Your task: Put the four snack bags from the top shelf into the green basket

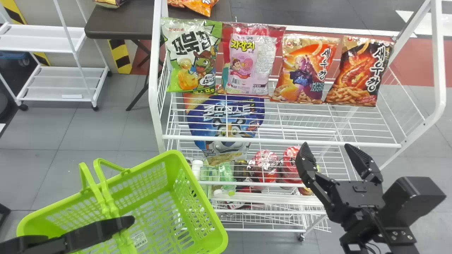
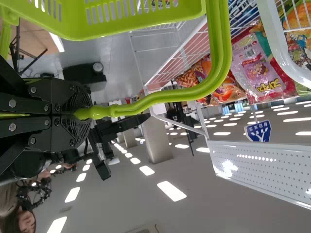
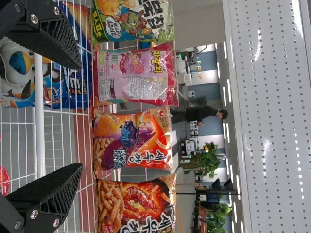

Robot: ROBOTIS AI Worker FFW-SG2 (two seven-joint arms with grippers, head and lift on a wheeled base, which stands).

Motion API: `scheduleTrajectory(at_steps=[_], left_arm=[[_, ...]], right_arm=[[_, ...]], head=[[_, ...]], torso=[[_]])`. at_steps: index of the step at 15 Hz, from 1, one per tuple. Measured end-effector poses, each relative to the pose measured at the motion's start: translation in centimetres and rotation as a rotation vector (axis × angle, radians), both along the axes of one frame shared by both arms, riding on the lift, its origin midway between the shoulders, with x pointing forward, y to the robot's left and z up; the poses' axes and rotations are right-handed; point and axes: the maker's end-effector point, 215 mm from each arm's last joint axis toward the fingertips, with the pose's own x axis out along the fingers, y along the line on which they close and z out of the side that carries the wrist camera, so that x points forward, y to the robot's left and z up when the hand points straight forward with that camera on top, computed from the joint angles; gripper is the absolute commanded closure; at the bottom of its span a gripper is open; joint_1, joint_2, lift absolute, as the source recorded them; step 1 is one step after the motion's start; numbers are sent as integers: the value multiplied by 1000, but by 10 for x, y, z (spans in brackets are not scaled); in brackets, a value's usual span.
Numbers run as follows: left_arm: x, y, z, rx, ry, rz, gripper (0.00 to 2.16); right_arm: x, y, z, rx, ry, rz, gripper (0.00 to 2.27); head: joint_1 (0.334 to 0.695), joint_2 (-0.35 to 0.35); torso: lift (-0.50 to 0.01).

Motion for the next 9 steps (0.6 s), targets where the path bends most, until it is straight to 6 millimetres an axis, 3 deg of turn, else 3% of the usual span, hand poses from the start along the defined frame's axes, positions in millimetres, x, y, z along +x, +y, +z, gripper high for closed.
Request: scheduleTrajectory(at_steps=[9], left_arm=[[-4,-6,-2,-3,8,-16,2148]], right_arm=[[4,6,-1,7,0,16,117]], head=[[695,-79]], torso=[[0]])
